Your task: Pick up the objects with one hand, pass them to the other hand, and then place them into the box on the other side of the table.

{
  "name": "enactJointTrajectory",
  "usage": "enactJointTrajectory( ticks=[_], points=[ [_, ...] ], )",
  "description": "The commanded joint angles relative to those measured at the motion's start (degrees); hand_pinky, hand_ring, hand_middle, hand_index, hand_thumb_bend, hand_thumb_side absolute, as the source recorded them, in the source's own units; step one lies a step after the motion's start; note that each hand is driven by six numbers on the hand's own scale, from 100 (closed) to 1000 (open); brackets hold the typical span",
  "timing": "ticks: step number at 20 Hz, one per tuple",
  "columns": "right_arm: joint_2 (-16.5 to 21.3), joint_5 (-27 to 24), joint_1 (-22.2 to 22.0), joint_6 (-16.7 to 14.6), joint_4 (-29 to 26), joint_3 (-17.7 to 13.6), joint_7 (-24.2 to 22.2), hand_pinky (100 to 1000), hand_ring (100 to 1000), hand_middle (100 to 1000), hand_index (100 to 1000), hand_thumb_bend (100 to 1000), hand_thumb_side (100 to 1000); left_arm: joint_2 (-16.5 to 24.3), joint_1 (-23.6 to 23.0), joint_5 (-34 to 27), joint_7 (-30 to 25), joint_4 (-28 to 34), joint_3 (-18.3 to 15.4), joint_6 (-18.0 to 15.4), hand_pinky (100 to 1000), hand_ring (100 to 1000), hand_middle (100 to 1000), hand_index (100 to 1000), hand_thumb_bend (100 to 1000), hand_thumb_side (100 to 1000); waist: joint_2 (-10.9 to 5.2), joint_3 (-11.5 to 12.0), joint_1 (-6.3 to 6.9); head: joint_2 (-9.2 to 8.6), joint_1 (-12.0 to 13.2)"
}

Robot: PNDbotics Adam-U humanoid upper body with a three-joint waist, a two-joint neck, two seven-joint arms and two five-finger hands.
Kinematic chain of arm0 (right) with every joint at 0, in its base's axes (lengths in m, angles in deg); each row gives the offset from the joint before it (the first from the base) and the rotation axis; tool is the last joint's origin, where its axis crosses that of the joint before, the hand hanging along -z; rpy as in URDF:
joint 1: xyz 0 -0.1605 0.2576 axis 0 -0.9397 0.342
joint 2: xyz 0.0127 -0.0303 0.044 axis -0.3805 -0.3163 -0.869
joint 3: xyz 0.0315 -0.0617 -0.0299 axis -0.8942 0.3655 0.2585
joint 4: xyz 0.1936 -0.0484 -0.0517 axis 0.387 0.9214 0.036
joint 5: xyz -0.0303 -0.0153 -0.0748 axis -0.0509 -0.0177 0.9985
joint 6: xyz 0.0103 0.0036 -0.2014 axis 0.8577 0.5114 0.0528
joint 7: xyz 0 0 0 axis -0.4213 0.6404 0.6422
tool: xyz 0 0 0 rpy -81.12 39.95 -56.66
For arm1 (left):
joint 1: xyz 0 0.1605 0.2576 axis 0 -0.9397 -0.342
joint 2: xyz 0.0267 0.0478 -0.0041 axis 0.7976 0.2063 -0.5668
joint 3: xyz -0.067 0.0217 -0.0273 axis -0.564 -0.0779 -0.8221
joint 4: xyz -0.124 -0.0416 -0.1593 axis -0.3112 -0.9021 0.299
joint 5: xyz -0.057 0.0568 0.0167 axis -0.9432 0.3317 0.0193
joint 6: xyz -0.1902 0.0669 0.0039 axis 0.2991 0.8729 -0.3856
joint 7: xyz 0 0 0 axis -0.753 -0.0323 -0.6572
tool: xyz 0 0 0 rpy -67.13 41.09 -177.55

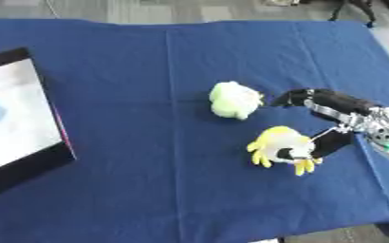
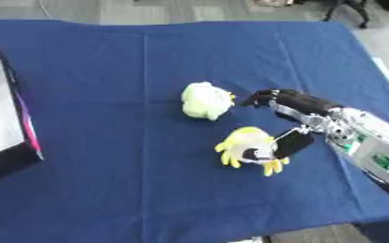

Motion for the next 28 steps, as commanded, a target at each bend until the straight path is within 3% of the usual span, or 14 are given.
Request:
enactJointTrajectory(
  ticks=[1, 8, 13, 18, 22, 28],
  points=[
    [0.61, 3.08, -0.56, 1.37, -0.86, -0.21, -1.10, 841, 840, 837, 885, 575, 548, 0.93, 0.72, 0.24, 0.11, 0.55, -0.69, 0.19, 1000, 796, 691, 678, 100, 577, -1.39, 0.03, -0.15, -0.10, -0.28],
    [-0.19, 8.54, -1.75, 2.70, -0.86, 0.21, -2.77, 848, 847, 833, 878, 559, 575, 0.92, 0.73, 0.36, 0.20, 0.52, -0.59, 0.12, 1000, 795, 687, 674, 100, 573, -1.17, -0.01, 0.13, -0.10, -0.37],
    [-0.88, 11.75, -2.61, 5.51, -0.86, -0.49, -4.02, 849, 849, 828, 871, 559, 591, 1.01, 0.53, 0.68, 0.19, 0.38, -0.45, 0.04, 1000, 793, 683, 671, 100, 575, -0.96, -0.16, 0.22, -0.10, -0.50],
    [-1.63, 12.28, -2.85, 6.65, -0.86, -0.26, -4.68, 836, 837, 808, 853, 541, 575, 0.88, 0.36, 1.10, 0.08, 0.28, -0.33, 0.06, 1000, 793, 681, 670, 100, 582, -0.62, -0.27, 0.32, -0.10, -0.61],
    [-1.92, 10.49, -2.80, 7.66, -0.86, -0.07, -5.14, 821, 810, 731, 791, 493, 483, 0.84, 0.25, 1.35, -0.01, 0.22, -0.25, -0.01, 1000, 794, 682, 667, 100, 580, -0.47, -0.24, 0.46, -0.10, -0.85],
    [-2.50, 6.36, -2.71, 9.31, -0.86, 0.32, -4.70, 790, 725, 576, 665, 429, 183, 0.70, 0.26, 1.60, -0.48, 0.19, -0.02, -0.26, 1000, 796, 683, 665, 100, 581, -0.44, -0.21, 0.47, -0.10, -1.09]
  ],
)
